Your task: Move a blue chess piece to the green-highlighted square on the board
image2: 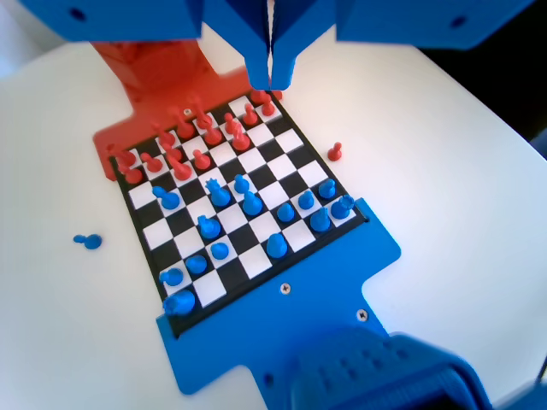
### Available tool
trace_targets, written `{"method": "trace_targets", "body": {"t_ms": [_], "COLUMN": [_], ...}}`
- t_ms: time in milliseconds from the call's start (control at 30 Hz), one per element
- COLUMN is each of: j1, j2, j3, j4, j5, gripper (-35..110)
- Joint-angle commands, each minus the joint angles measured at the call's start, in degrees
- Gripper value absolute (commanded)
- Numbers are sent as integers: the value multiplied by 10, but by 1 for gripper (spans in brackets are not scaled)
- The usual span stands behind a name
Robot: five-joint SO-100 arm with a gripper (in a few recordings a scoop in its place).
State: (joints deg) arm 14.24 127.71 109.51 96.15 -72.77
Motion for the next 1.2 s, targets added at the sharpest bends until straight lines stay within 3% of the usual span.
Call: {"method": "trace_targets", "body": {"t_ms": [0,400,1167], "j1": [23,82,123], "j2": [-19,-31,-128], "j3": [3,95,176], "j4": [2,-54,-185], "j5": [-25,-95,-133], "gripper": [1,1,2]}}
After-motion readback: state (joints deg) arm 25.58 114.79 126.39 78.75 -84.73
